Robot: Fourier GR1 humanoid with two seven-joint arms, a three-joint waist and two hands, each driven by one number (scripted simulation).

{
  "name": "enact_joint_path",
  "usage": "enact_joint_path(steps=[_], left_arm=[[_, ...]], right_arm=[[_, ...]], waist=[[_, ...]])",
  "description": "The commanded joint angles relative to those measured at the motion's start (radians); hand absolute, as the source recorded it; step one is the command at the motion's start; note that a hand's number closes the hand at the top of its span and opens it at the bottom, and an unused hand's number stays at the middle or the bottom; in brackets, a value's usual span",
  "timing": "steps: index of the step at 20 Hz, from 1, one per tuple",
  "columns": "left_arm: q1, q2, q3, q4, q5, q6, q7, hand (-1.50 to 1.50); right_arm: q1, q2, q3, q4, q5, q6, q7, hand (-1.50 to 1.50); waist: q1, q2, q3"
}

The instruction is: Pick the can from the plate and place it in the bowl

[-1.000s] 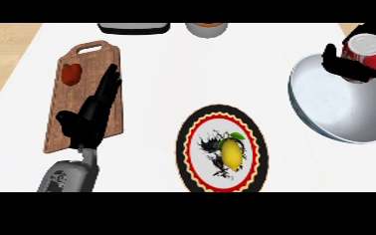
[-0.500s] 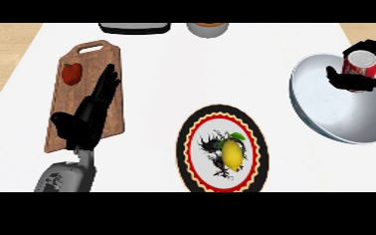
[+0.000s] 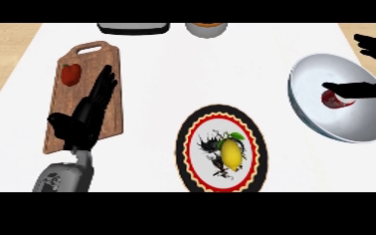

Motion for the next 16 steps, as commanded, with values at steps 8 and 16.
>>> enact_joint_path(steps=[8, 16], left_arm=[[0.088, -0.014, -0.009, -0.043, -0.013, -0.008, -0.028, 0.0], [-0.019, -0.056, -0.024, 0.048, -0.062, 0.023, -0.015, 0.0]], right_arm=[[0.109, 0.012, -0.19, -0.205, -0.213, 0.03, 0.015, -1.5], [0.219, -0.029, -0.341, -0.184, -0.41, 0.214, -0.044, -1.5]], waist=[[-0.008, -0.004, -0.001], [-0.01, -0.001, 0.0]])
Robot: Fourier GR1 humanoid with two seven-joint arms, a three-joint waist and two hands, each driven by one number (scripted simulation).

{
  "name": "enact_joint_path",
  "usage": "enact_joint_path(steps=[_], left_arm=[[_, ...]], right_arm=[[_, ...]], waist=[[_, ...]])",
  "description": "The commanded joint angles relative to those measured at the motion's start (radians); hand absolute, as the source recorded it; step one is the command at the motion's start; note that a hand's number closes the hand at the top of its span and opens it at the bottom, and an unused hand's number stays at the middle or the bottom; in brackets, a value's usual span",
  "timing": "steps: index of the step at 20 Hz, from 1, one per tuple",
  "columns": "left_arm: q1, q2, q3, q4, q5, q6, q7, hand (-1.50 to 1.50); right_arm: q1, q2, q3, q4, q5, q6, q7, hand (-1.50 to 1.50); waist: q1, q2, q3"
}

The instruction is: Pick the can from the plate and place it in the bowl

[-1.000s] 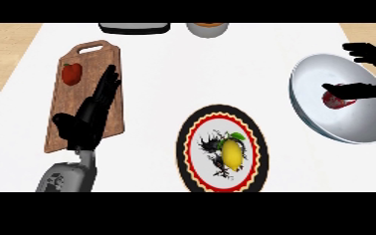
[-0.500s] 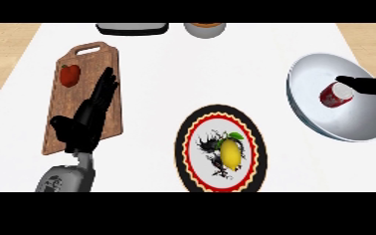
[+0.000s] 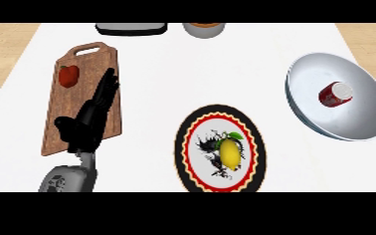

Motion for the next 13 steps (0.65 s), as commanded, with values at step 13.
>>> enact_joint_path(steps=[13], left_arm=[[-0.032, -0.017, 0.02, -0.008, -0.013, -0.019, 0.045, 0.0]], right_arm=[[0.251, 0.07, -0.085, -0.083, -0.099, 0.218, -0.178, -1.5]], waist=[[0.006, 0.002, 0.0]])
